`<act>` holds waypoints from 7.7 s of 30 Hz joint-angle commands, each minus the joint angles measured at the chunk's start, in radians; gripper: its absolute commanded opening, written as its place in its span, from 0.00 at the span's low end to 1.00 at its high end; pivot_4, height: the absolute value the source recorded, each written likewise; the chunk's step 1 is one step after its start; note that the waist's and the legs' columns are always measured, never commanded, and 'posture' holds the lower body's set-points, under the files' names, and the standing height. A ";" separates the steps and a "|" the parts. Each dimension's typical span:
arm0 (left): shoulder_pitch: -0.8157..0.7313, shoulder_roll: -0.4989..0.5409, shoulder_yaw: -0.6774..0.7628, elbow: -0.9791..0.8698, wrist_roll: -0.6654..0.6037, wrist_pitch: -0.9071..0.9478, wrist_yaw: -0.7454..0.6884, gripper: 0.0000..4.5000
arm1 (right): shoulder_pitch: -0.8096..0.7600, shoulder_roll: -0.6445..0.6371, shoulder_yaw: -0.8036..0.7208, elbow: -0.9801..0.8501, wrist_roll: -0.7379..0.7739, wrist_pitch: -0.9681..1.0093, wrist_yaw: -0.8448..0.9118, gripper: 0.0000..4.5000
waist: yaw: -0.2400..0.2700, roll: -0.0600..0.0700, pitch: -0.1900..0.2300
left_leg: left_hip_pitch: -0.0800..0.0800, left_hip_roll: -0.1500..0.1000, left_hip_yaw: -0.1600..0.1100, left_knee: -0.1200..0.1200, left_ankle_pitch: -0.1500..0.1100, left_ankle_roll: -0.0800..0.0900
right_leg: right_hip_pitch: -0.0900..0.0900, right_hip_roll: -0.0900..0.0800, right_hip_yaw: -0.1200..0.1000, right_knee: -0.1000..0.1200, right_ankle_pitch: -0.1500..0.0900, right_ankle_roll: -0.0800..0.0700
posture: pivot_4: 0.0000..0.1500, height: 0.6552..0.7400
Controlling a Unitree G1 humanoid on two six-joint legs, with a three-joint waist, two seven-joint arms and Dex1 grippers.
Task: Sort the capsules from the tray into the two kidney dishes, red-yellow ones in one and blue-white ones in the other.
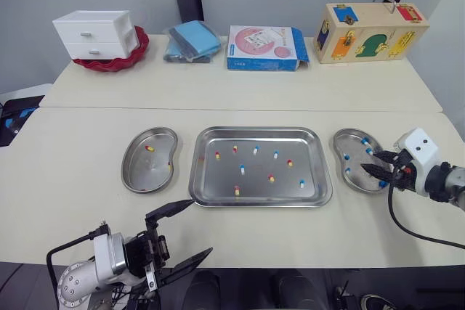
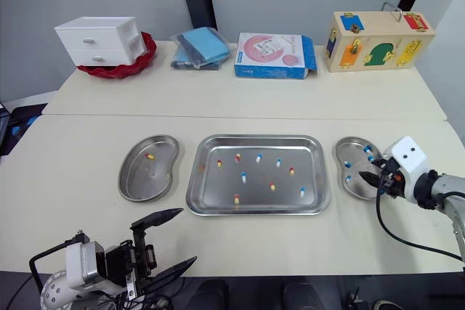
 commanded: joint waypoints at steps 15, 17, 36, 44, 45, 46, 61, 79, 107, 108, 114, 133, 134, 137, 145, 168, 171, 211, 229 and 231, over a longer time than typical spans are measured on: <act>0.031 -0.009 0.024 0.016 0.004 -0.054 0.004 1.00 | -0.020 -0.027 -0.014 0.005 0.002 -0.032 0.022 0.99 | 0.001 0.000 0.000 | 0.000 0.000 0.000 0.000 0.000 0.000 | 0.000 0.000 0.000 0.000 0.000 0.000 | 1.00 1.00; 0.032 -0.007 0.035 0.016 0.008 -0.052 0.024 1.00 | -0.012 -0.032 -0.024 0.012 0.004 -0.041 0.030 0.99 | 0.002 0.000 0.000 | 0.000 0.000 0.000 0.000 0.000 0.000 | 0.000 0.000 0.000 0.000 0.000 0.000 | 1.00 1.00; 0.138 0.461 0.611 0.124 0.001 0.638 0.283 1.00 | 0.334 -0.169 -0.314 0.281 0.065 -0.420 0.474 0.99 | 0.005 0.000 0.000 | 0.010 0.000 0.001 -0.001 0.000 0.000 | 0.009 0.000 0.000 -0.001 0.000 0.000 | 1.00 1.00; 0.035 0.561 0.638 0.313 0.101 0.684 0.248 1.00 | 0.326 -0.148 -0.270 0.371 0.045 -0.476 0.469 0.99 | -0.004 0.000 0.001 | 0.012 0.000 0.003 -0.002 0.000 0.000 | 0.010 0.000 0.002 -0.002 0.000 0.000 | 1.00 1.00; 0.027 0.572 0.634 0.325 0.112 0.695 0.242 1.00 | 0.325 -0.147 -0.267 0.373 0.047 -0.478 0.467 0.99 | -0.004 0.000 0.001 | 0.012 0.000 0.004 -0.002 0.000 0.000 | 0.010 0.000 0.002 -0.002 0.000 0.000 | 1.00 1.00; 0.020 0.580 0.631 0.334 0.123 0.701 0.236 1.00 | 0.324 -0.146 -0.265 0.374 0.048 -0.479 0.466 0.99 | -0.005 0.000 0.001 | 0.012 0.001 0.003 -0.002 0.000 0.000 | 0.009 0.000 0.002 -0.002 0.000 0.000 | 1.00 1.00; -0.172 0.629 0.401 0.269 0.188 0.750 0.097 1.00 | 0.516 0.052 -0.300 0.085 0.171 -0.511 0.458 0.99 | 0.005 0.000 0.001 | 0.012 0.001 0.002 -0.003 0.000 0.000 | 0.011 0.000 0.001 -0.002 -0.001 0.000 | 1.00 1.00; -0.843 0.477 -0.198 0.306 0.373 0.744 0.033 1.00 | 0.589 0.327 -0.065 -0.224 0.205 -0.705 0.341 0.99 | 0.009 0.000 0.002 | 0.012 0.000 0.000 -0.001 0.000 0.000 | 0.012 0.001 0.000 0.000 0.000 0.000 | 1.00 1.00; -1.329 0.164 -0.521 0.749 0.772 0.730 -0.022 1.00 | 0.643 0.353 0.006 -0.274 0.185 -0.767 0.191 0.99 | 0.020 0.000 0.001 | 0.011 0.000 -0.002 0.001 0.000 0.000 | 0.013 0.001 -0.002 0.001 0.000 0.000 | 1.00 1.00; -1.329 0.164 -0.520 0.751 0.777 0.729 -0.023 1.00 | 0.642 0.353 0.008 -0.273 0.184 -0.769 0.189 0.99 | 0.020 0.000 0.001 | 0.011 0.000 -0.002 0.001 0.000 0.000 | 0.013 0.001 -0.002 0.001 0.000 0.000 | 1.00 1.00; -1.315 0.149 -0.510 0.773 0.794 0.698 -0.009 0.64 | 0.639 0.348 0.016 -0.270 0.184 -0.774 0.176 1.00 | 0.020 0.000 0.001 | 0.011 0.000 -0.002 0.001 0.000 0.000 | 0.013 0.001 -0.002 0.001 0.000 0.000 | 1.00 1.00; -1.297 0.133 -0.513 0.775 0.818 0.684 -0.012 0.40 | 0.639 0.341 0.016 -0.271 0.182 -0.768 0.158 1.00 | 0.020 0.000 0.001 | 0.011 0.000 -0.003 0.001 0.000 0.000 | 0.013 0.001 -0.002 0.001 0.000 0.000 | 1.00 1.00; -1.295 0.134 -0.514 0.772 0.818 0.686 -0.015 0.40 | 0.638 0.341 0.017 -0.271 0.182 -0.768 0.157 1.00 | 0.020 0.000 0.001 | 0.011 0.000 -0.003 0.001 0.000 0.000 | 0.013 0.001 -0.002 0.001 0.000 0.000 | 1.00 1.00; -1.292 0.135 -0.516 0.767 0.820 0.690 -0.019 0.40 | 0.637 0.339 0.017 -0.272 0.182 -0.767 0.156 1.00 | 0.020 0.000 0.001 | 0.011 0.000 -0.003 0.001 0.000 0.000 | 0.013 0.001 -0.002 0.001 0.000 0.000 | 1.00 1.00; -1.284 0.132 -0.521 0.761 0.825 0.694 -0.022 0.40 | 0.631 0.336 0.020 -0.273 0.181 -0.766 0.147 1.00 | 0.020 0.000 0.001 | 0.011 0.000 -0.003 0.002 0.000 0.000 | 0.013 0.001 -0.002 0.002 0.000 0.000 | 1.00 1.00; -1.283 0.132 -0.514 0.778 0.828 0.683 -0.014 0.21 | 0.630 0.320 0.029 -0.290 0.190 -0.751 0.124 1.00 | 0.020 0.001 0.001 | 0.012 0.000 -0.003 0.003 0.000 0.000 | 0.013 0.001 -0.002 0.003 0.000 0.000 | 1.00 1.00; -1.279 0.149 -0.495 0.739 0.808 0.699 -0.030 0.21 | 0.635 0.313 0.031 -0.301 0.196 -0.749 0.134 1.00 | 0.020 0.001 0.001 | 0.012 0.000 -0.003 0.003 0.000 0.000 | 0.013 0.001 -0.002 0.003 0.000 0.000 | 1.00 1.00; -0.830 0.586 -0.060 0.218 0.528 1.156 0.176 0.21 | 0.473 0.251 0.106 -0.225 0.240 -0.727 0.254 1.00 | 0.021 0.000 0.001 | 0.012 0.000 -0.003 0.006 0.000 0.000 | 0.013 0.002 -0.002 0.007 0.000 0.000 | 1.00 1.00; -0.852 0.599 -0.092 0.224 0.517 1.188 0.190 1.00 | 0.478 0.244 0.088 -0.229 0.242 -0.730 0.254 1.00 | 0.020 0.000 0.001 | 0.012 0.000 -0.003 0.006 0.000 0.000 | 0.012 0.002 -0.002 0.007 0.000 0.000 | 1.00 1.00; -0.853 0.600 -0.091 0.228 0.517 1.185 0.191 1.00 | 0.479 0.243 0.087 -0.230 0.242 -0.729 0.254 1.00 | 0.020 0.000 0.001 | 0.012 0.000 -0.003 0.006 0.000 0.000 | 0.012 0.002 -0.002 0.007 0.000 0.000 | 1.00 1.00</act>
